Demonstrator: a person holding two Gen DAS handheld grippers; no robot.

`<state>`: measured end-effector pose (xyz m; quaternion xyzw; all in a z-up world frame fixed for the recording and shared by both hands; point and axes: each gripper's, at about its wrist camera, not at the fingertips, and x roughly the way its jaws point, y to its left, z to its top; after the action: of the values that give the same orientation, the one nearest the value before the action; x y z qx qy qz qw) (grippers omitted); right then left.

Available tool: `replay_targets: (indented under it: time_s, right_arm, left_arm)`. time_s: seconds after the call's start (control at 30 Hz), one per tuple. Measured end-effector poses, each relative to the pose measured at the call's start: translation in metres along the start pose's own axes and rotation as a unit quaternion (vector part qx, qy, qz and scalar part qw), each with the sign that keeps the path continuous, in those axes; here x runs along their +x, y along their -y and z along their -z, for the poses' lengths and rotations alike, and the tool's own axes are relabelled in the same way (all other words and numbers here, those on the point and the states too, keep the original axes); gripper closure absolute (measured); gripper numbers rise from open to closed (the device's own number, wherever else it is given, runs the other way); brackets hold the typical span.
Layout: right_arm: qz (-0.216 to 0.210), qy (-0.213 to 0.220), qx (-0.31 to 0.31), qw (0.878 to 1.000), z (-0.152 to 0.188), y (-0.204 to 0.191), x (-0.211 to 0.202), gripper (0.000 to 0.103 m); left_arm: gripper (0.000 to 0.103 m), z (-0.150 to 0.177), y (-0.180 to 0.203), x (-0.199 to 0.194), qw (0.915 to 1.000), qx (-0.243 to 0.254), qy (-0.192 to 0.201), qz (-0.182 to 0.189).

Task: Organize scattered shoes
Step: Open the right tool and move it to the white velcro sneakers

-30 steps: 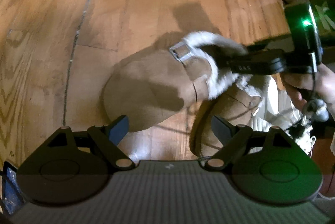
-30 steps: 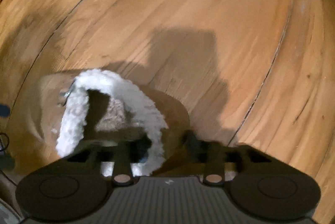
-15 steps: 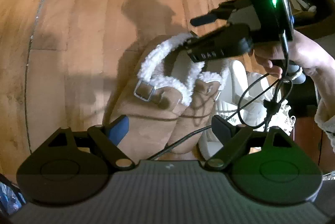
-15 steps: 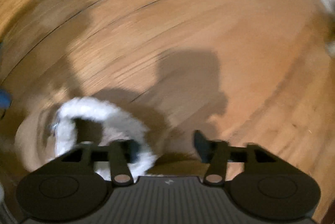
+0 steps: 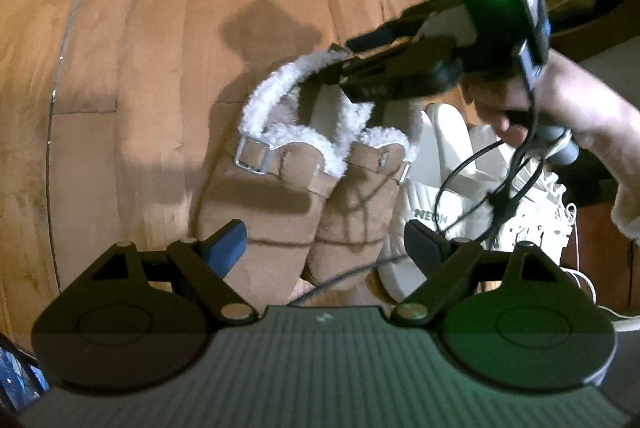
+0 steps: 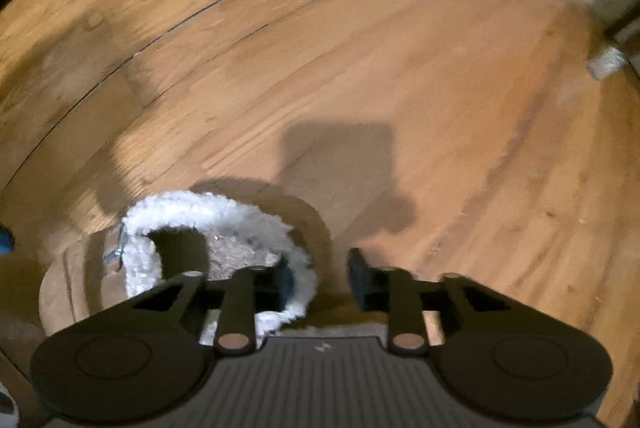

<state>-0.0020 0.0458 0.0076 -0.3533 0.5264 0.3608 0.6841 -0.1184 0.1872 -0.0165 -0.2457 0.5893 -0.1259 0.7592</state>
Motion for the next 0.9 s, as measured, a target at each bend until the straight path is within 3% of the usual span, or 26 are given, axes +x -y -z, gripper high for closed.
replay_targets:
  time_s: [0.13,0.3,0.4,0.43,0.47,0.5,0.57,0.63,0.73,0.77,0.83,0.9]
  right_arm:
    - [-0.014,-0.011,0.098,0.995,0.004,0.038,-0.017,0.029]
    - [0.008,-0.061,0.237,0.969,0.026,0.092,-0.014,0.027]
    - [-0.027,-0.072,0.327,0.942,0.044,0.121,0.000,0.025]
    - [-0.055,-0.078,0.363,0.927,0.053,0.131,0.010,0.026]
    - [-0.091,-0.088,0.393,0.911,0.062,0.136,0.021,0.030]
    - [-0.104,-0.092,0.402,0.905,0.065,0.137,0.024,0.041]
    - [-0.167,-0.127,0.412,0.887,0.078,0.125,0.034,0.046]
    - [-0.185,-0.159,0.400,0.883,0.088,0.112,0.037,0.052]
    - [-0.172,-0.129,0.396,0.892,0.101,0.120,0.019,0.044]
    - [-0.159,-0.117,0.390,0.899,0.105,0.127,0.008,0.038]
    - [-0.109,-0.088,0.375,0.916,0.122,0.158,-0.030,0.035]
    - [-0.068,-0.074,0.382,0.919,0.153,0.188,-0.065,0.031]
  left_arm:
    - [0.017,0.003,0.009,-0.003,0.9999,0.013,0.002,0.002]
    - [0.017,0.005,0.018,-0.003,0.9997,0.024,0.000,0.003]
    - [0.017,0.006,0.020,-0.002,0.9998,0.022,-0.002,0.004]
    - [0.017,0.006,0.021,-0.001,0.9998,0.020,-0.002,0.006]
    - [0.017,0.005,0.022,-0.001,0.9998,0.018,-0.001,0.008]
    - [0.017,0.005,0.023,0.000,0.9998,0.017,-0.001,0.011]
    - [0.017,0.003,0.026,0.002,0.9998,0.016,0.000,0.016]
    - [0.017,0.002,0.031,0.006,0.9997,0.019,-0.004,0.018]
    - [0.017,0.000,0.045,0.017,0.9992,0.032,-0.012,0.022]
    - [0.017,-0.001,0.051,0.020,0.9988,0.039,-0.014,0.025]
    - [0.017,-0.004,0.070,0.030,0.9971,0.061,-0.024,0.038]
    - [0.017,-0.006,0.094,0.044,0.9941,0.089,-0.037,0.048]
